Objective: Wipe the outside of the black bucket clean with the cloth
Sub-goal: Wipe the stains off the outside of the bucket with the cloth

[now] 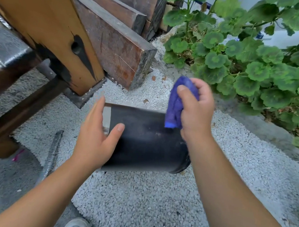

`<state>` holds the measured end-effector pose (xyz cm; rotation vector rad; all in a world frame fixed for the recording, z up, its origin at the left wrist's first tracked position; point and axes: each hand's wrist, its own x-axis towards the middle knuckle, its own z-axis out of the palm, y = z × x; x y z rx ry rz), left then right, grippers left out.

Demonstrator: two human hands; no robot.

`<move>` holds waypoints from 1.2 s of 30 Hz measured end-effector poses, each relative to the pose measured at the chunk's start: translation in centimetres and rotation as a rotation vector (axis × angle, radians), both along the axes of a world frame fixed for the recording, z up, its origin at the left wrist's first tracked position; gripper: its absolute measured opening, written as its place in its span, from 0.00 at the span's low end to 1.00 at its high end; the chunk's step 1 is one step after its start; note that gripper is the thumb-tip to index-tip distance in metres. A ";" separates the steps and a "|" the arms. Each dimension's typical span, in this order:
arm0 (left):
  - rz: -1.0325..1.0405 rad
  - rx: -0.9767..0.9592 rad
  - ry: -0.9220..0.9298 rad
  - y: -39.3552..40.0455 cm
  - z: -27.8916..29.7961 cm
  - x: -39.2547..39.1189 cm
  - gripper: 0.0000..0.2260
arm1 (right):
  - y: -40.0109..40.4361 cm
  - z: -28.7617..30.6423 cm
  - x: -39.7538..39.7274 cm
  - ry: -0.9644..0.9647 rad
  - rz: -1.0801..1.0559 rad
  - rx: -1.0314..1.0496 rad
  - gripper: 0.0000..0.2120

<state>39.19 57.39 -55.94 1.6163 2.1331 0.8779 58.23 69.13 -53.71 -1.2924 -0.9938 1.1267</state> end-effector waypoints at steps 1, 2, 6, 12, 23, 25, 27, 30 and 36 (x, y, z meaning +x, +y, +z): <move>-0.038 0.025 0.005 -0.5 0.0 0.1 0.37 | -0.8 0.0 -1.3 -0.085 0.041 -0.001 0.09; -0.083 0.054 0.004 -1.0 -0.1 0.4 0.38 | -1.7 -0.1 -2.6 -0.202 0.088 0.023 0.11; -0.204 0.104 -0.049 -2.1 -0.3 1.4 0.40 | -6.0 -0.9 -6.5 -0.835 0.257 0.309 0.19; -0.194 0.134 -0.103 -2.0 0.1 1.0 0.40 | -6.2 -2.5 -5.8 -0.969 0.260 0.283 0.21; 0.056 -0.024 -0.201 0.9 0.8 0.4 0.27 | -4.7 -5.6 -0.2 -0.971 0.192 0.194 0.18; 0.103 -0.112 -0.256 1.2 0.4 0.1 0.29 | -4.3 -6.0 0.8 -0.968 0.192 0.166 0.17; 0.136 -0.168 -0.282 1.4 0.2 0.0 0.27 | -3.9 -6.2 1.6 -0.951 0.179 0.128 0.16; 0.172 -0.186 -0.302 1.8 0.3 0.3 0.27 | -3.2 -6.3 2.4 -0.926 0.171 0.090 0.16; 0.187 -0.250 -0.336 2.8 0.6 0.9 0.32 | -2.2 -6.7 4.2 -0.876 0.139 0.012 0.16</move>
